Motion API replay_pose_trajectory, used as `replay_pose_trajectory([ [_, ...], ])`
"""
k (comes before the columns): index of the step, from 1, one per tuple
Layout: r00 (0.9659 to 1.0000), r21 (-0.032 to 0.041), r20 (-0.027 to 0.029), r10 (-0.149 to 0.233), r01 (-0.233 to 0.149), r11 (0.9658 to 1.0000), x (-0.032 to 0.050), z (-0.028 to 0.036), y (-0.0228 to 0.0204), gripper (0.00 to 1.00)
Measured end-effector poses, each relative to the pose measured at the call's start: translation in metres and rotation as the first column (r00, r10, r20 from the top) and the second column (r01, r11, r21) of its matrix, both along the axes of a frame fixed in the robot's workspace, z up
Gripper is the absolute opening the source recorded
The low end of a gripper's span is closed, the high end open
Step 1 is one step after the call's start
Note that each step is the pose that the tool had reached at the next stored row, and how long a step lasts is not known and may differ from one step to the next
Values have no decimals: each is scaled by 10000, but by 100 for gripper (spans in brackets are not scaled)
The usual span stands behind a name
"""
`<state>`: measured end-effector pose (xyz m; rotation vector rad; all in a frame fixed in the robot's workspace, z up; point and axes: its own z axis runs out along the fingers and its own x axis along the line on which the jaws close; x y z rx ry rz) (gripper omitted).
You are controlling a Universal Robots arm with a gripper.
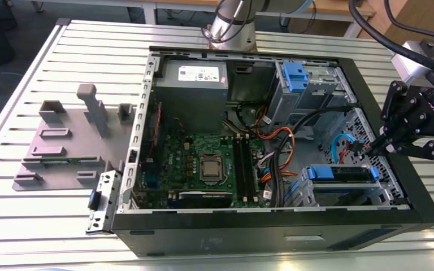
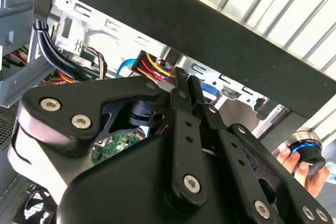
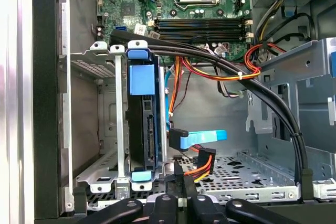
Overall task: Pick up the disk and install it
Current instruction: 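Insert the first disk wire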
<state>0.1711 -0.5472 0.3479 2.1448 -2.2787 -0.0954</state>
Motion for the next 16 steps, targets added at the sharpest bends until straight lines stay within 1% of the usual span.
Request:
replay_pose_trajectory([
  [1, 10000, 0, 0, 0, 0, 10000, -11, 0, -4, 16],
  [5, 10000, 1, 1, 1, -1, 10000, -110, -5, -55, 16],
  [8, 10000, -2, 0, 6, -6, 10000, -127, -10, -113, 16],
  [9, 10000, -3, 0, 16, -16, 10000, -131, -15, -149, 16],
  [11, 10000, -9, 0, 25, -25, 10000, -137, -19, -176, 16],
  [14, 10000, -10, 0, 31, -31, 10000, -150, -41, -191, 16],
  [16, 10000, -13, 0, 30, -30, 10000, -158, -53, -192, 16],
])
